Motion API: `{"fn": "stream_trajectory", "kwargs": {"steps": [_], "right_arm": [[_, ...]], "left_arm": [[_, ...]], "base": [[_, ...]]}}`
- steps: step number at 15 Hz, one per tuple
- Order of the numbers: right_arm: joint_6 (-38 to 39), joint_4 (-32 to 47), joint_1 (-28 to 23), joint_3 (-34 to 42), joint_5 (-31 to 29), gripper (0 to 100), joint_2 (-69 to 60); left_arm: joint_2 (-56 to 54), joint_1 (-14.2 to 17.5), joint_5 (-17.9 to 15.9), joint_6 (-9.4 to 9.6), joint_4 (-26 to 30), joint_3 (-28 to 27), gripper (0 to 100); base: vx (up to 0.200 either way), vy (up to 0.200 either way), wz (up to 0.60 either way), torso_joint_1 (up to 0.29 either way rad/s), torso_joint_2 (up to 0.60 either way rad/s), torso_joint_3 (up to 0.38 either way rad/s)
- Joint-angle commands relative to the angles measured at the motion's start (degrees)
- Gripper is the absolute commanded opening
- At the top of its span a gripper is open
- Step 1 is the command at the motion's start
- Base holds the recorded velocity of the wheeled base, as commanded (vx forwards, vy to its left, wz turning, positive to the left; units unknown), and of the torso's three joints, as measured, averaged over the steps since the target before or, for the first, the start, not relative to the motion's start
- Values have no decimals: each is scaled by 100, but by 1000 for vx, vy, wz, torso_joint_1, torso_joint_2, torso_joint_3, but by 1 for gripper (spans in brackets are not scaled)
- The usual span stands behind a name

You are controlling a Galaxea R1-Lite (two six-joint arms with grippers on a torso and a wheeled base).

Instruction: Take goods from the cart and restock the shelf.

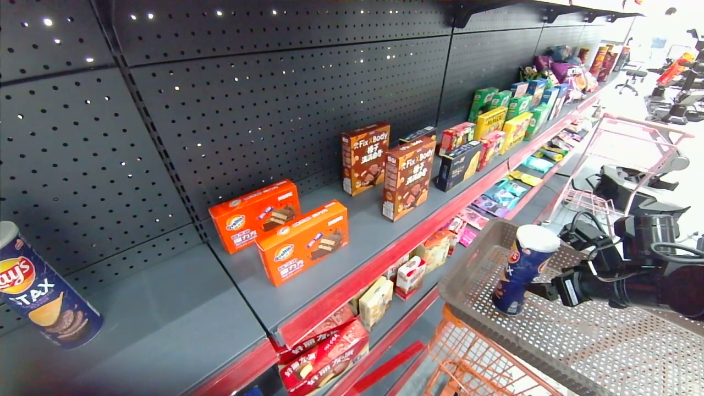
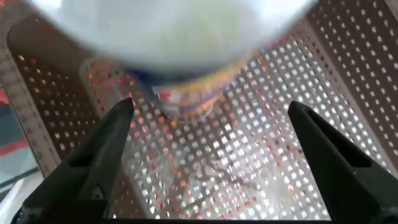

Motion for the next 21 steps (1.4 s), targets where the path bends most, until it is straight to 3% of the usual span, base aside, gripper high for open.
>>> {"fn": "stream_trajectory", "kwargs": {"steps": [1, 7, 9, 10, 16, 21], "right_arm": [[-8, 6, 53, -221, 116, 100, 247], [-377, 225, 387, -1653, 731, 100, 1618], [-1001, 384, 423, -2172, 705, 100, 2093], [-1018, 375, 396, -2181, 705, 0, 2084], [-1062, 313, 89, -1891, 705, 0, 1355], [-1018, 304, -1195, -1152, 705, 0, -1106]], "left_arm": [[5, 4, 0, 4, -2, 0, 100], [5, 4, 0, 4, -2, 0, 100], [5, 4, 0, -4, -2, 0, 100], [5, 4, 0, 4, -2, 0, 100], [5, 4, 0, -4, -2, 0, 100], [5, 4, 0, -4, -2, 0, 100]], "base": [[0, 0, 0, 0, 0, 0], [0, 0, 0, 0, 0, 0], [0, 0, 0, 0, 0, 0], [0, 0, 0, 0, 0, 0], [0, 0, 0, 0, 0, 0], [0, 0, 0, 0, 0, 0]]}}
